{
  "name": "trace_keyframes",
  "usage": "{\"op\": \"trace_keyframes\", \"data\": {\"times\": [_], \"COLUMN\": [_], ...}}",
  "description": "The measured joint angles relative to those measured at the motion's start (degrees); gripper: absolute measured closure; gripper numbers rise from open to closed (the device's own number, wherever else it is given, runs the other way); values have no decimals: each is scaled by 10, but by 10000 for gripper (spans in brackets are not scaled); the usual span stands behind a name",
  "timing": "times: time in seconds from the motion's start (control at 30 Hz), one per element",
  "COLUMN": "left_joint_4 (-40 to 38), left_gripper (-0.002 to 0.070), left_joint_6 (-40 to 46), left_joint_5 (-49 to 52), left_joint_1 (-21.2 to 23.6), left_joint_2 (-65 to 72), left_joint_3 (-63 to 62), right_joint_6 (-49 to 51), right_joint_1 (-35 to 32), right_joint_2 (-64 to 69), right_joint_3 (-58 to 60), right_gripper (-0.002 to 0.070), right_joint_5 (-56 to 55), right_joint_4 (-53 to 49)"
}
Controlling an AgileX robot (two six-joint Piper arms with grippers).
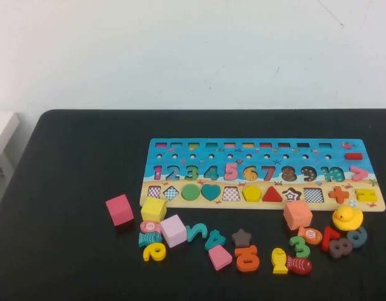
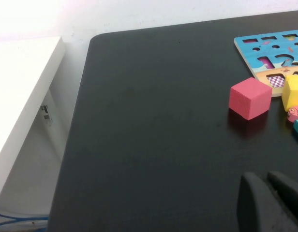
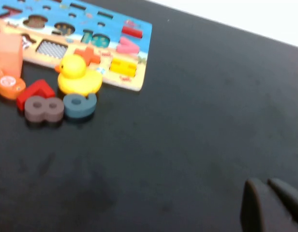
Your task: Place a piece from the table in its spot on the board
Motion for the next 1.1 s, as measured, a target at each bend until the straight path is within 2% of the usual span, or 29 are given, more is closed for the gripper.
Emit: {"op": "trace_keyframes", "data": {"times": [0.17, 0.53, 1.1], "left_joint_4": [0, 0, 0], "left_gripper": [676, 676, 676], "left_joint_6": [0, 0, 0], "left_joint_5": [0, 0, 0], "left_joint_1": [0, 0, 0], "left_joint_2": [0, 0, 0], "left_joint_3": [0, 0, 0], "right_joint_6": [24, 107, 109], "right_joint_1": [0, 0, 0], "right_joint_2": [0, 0, 0], "right_joint_3": [15, 16, 16], "right_gripper": [657, 657, 658], "right_joint_5": [-41, -46, -46], "right_joint_4": [-1, -1, -2]}}
